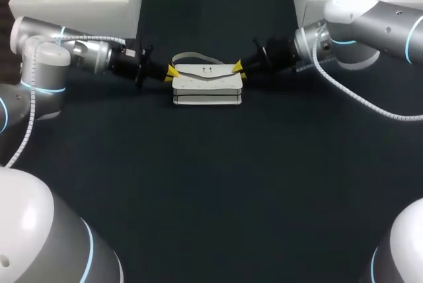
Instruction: Pick up the bag, open it, inspect its contents, close it, and place it on the opposite side
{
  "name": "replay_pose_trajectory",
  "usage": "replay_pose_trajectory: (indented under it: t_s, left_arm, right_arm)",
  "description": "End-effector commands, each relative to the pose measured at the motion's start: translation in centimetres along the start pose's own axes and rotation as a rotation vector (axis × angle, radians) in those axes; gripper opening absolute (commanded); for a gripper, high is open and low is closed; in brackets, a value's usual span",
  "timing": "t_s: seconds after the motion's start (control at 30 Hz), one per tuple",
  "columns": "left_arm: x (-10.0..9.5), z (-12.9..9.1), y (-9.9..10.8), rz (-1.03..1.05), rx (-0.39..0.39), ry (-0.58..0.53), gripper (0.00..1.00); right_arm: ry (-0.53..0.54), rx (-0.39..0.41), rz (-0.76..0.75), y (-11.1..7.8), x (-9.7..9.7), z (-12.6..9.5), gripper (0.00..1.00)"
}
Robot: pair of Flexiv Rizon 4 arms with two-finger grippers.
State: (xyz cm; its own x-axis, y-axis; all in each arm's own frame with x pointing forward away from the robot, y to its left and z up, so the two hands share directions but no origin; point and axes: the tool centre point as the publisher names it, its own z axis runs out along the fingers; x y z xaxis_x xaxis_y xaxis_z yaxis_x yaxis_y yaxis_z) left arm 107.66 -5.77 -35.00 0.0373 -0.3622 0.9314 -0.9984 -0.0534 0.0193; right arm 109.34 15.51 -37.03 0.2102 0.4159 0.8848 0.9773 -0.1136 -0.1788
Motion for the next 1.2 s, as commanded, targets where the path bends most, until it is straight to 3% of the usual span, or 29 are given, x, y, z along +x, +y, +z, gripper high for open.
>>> replay_pose_trajectory:
  t_s: [0.03,0.07,0.1,0.13,0.17,0.3,0.47,0.6,0.7,0.97,1.17,1.2]
  left_arm:
    - [-0.1,0.1,-0.1,0.002,-0.003,0.005,0.11]
    - [0.0,0.1,0.0,0.004,-0.003,0.006,0.34]
    - [0.0,-0.1,0.0,0.007,0.002,0.008,0.56]
    - [0.0,-0.1,-0.1,0.007,0.005,0.011,0.65]
    - [0.1,-0.3,-0.1,0.008,0.013,0.014,0.67]
    - [0.2,-0.5,-0.5,0.002,0.027,0.025,0.71]
    - [-0.1,-0.2,-1.1,-0.025,0.026,0.05,0.65]
    - [-0.2,0.0,-1.3,-0.041,0.022,0.07,0.51]
    - [-0.1,0.1,-1.3,-0.046,0.021,0.075,0.46]
    - [-0.6,0.6,-1.9,-0.072,0.031,0.066,0.44]
    - [-0.9,0.8,-2.0,-0.083,0.026,0.066,0.22]
    - [-0.9,0.8,-1.9,-0.083,0.025,0.066,0.15]
  right_arm:
    - [0.001,0.007,-0.006,0.1,-0.1,-0.1,0.0]
    - [0.002,0.007,-0.01,0.1,-0.1,-0.2,0.0]
    - [0.002,0.008,-0.012,0.0,0.0,-0.2,0.25]
    - [0.002,0.007,-0.013,0.0,0.0,-0.2,0.33]
    - [0.003,0.006,-0.014,0.0,0.0,-0.3,0.4]
    - [0.007,0.0,-0.018,0.1,0.2,-0.4,0.48]
    - [0.014,-0.003,-0.012,0.4,0.3,-0.3,0.49]
    - [0.019,-0.002,-0.011,0.5,0.4,-0.1,0.47]
    - [0.022,-0.001,-0.011,0.5,0.5,-0.1,0.44]
    - [0.016,0.013,0.001,0.6,0.1,0.6,0.43]
    - [0.012,0.017,0.005,0.5,-0.2,0.7,0.42]
    - [0.012,0.017,0.006,0.5,-0.2,0.7,0.41]
